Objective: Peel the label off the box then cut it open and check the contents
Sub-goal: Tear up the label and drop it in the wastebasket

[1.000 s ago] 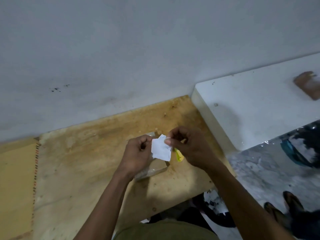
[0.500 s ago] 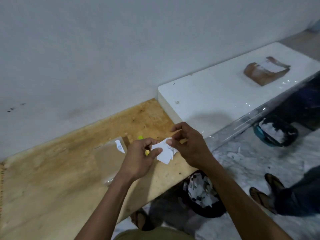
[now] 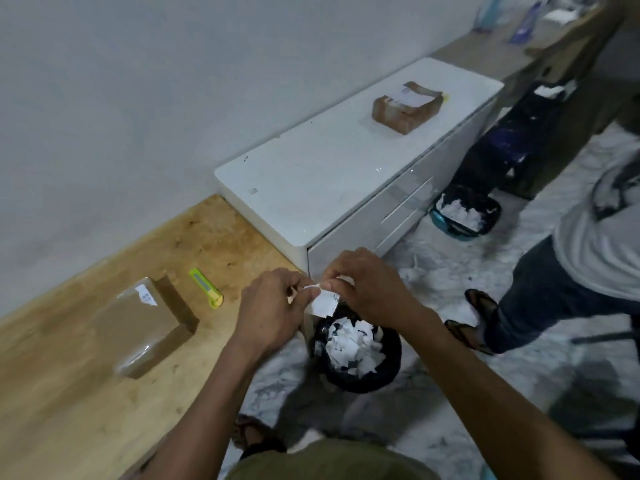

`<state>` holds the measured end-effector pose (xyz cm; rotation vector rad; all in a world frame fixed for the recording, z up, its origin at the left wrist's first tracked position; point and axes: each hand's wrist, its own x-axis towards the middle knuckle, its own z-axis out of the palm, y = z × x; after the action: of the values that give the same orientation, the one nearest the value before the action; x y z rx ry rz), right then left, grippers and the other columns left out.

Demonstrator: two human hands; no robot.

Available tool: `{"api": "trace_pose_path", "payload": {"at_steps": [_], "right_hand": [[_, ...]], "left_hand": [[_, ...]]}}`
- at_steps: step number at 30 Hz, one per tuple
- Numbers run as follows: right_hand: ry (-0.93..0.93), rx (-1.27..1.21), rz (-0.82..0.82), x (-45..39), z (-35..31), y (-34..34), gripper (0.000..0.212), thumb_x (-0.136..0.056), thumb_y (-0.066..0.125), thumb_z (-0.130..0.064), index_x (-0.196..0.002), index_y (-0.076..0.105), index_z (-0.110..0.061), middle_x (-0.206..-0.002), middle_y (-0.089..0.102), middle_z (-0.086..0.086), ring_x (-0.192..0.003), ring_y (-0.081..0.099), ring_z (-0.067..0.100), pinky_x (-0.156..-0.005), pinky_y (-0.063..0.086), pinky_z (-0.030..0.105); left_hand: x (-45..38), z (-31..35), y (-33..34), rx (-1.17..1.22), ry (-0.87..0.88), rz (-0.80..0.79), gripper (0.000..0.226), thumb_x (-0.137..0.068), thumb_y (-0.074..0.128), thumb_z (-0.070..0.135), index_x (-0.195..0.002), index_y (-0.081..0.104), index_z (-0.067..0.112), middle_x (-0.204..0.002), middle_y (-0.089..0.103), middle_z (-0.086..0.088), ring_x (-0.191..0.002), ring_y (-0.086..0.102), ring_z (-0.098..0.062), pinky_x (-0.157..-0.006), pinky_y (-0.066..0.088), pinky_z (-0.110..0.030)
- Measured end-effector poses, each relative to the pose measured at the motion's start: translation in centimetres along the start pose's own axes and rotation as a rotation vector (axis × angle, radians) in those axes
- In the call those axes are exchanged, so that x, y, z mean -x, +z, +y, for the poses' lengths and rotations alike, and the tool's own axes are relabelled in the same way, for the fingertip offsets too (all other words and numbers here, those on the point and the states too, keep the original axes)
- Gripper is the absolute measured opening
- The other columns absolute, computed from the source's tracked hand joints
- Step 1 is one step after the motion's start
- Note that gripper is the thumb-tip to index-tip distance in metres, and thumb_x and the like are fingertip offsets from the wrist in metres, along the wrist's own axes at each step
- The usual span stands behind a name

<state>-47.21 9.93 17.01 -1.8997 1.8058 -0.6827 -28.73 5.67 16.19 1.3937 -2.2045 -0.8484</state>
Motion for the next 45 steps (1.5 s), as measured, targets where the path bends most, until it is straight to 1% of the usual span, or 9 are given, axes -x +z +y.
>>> {"api": "trace_pose_path", "payload": {"at_steps": [6,9,12,18,27,32,36,39,45], "right_hand": [[0.154,-0.278,0.305,5.0,2.7,-1.2,0.009,-0.087,0.07,-0.016,-0.078,0.069,-0.017,-0.071,0.059,-0.015,-0.067,0.055,0.001,-0.064,0.04,0.012],[0.407,-0.566,0.525,7.2,4.4,-2.3,0.019,-0.093,0.064,-0.018,-0.075,0.067,-0.019,-0.065,0.065,-0.011,-0.061,0.059,0.001,-0.062,0.048,0.016],[0.532,-0.619,0.683,9.5,7.1,-4.5,0.018,-0.093,0.065,-0.024,-0.075,0.068,-0.023,-0.061,0.064,-0.013,-0.055,0.054,0.003,-0.059,0.048,0.023],[0.575,-0.653,0.829,9.7,6.5,-3.3,0.005,-0.085,0.075,-0.019,-0.087,0.076,-0.014,-0.059,0.066,-0.009,-0.048,0.055,0.003,-0.049,0.049,0.019],[0.737,-0.568,0.634,8.8,5.9,3.6,0.011,-0.089,0.071,-0.023,-0.082,0.07,-0.015,-0.072,0.07,-0.005,-0.063,0.062,0.004,-0.062,0.052,0.023],[0.744,-0.629,0.624,8.6,5.3,6.5,0.005,-0.088,0.071,-0.011,-0.089,0.07,-0.007,-0.073,0.066,-0.003,-0.058,0.057,-0.003,-0.059,0.047,0.014],[0.788,-0.594,0.611,8.7,7.1,7.3,0.006,-0.087,0.073,-0.011,-0.085,0.073,-0.006,-0.069,0.068,-0.002,-0.055,0.057,0.001,-0.058,0.047,0.017],[0.801,-0.5,0.599,8.7,9.3,7.1,0.009,-0.086,0.074,-0.016,-0.085,0.074,-0.007,-0.071,0.07,0.0,-0.059,0.062,0.002,-0.06,0.05,0.017],[0.911,-0.42,0.497,8.0,14.3,6.9,0.016,-0.09,0.068,-0.035,-0.088,0.074,-0.021,-0.076,0.071,-0.006,-0.07,0.066,0.009,-0.07,0.053,0.026]], "left_hand": [[0.3,5.0,4.5,0.278,-0.059,0.013,0.019,-0.087,0.074,0.024,-0.071,0.073,0.014,-0.067,0.069,0.007,-0.053,0.056,-0.003,-0.056,0.047,-0.026],[-0.6,5.3,5.7,0.508,-0.213,0.073,0.014,-0.089,0.073,0.018,-0.076,0.074,0.013,-0.075,0.072,0.004,-0.058,0.057,-0.001,-0.058,0.047,-0.015],[-1.7,2.9,5.0,0.603,-0.268,0.16,0.009,-0.091,0.07,0.019,-0.086,0.075,0.012,-0.074,0.07,-0.001,-0.058,0.056,-0.007,-0.056,0.049,-0.022],[-3.3,1.0,6.2,0.583,-0.18,0.037,0.008,-0.09,0.073,0.022,-0.092,0.077,0.015,-0.072,0.07,-0.011,-0.064,0.057,-0.014,-0.063,0.047,-0.027],[-2.4,-2.9,8.1,0.66,-0.287,-0.126,0.004,-0.091,0.069,0.01,-0.088,0.07,0.008,-0.068,0.06,-0.011,-0.059,0.05,-0.019,-0.06,0.044,-0.03],[-2.1,-5.3,10.2,0.543,-0.244,-0.147,0.015,-0.088,0.073,0.017,-0.077,0.073,0.027,-0.078,0.072,-0.005,-0.072,0.063,-0.02,-0.074,0.053,-0.037],[-2.6,-5.1,12.0,0.419,-0.185,-0.145,0.012,-0.088,0.074,0.023,-0.076,0.076,0.023,-0.079,0.076,-0.003,-0.068,0.069,-0.019,-0.067,0.055,-0.03],[-3.5,-4.1,13.5,0.276,-0.11,-0.159,0.024,-0.093,0.068,0.025,-0.075,0.074,0.01,-0.063,0.066,-0.008,-0.053,0.054,-0.009,-0.053,0.038,-0.016],[-5.9,-2.4,17.9,0.127,-0.045,-0.18,0.042,-0.101,0.054,0.022,-0.067,0.062,0.001,-0.055,0.053,-0.007,-0.048,0.041,-0.005,-0.046,0.031,-0.02]]}}
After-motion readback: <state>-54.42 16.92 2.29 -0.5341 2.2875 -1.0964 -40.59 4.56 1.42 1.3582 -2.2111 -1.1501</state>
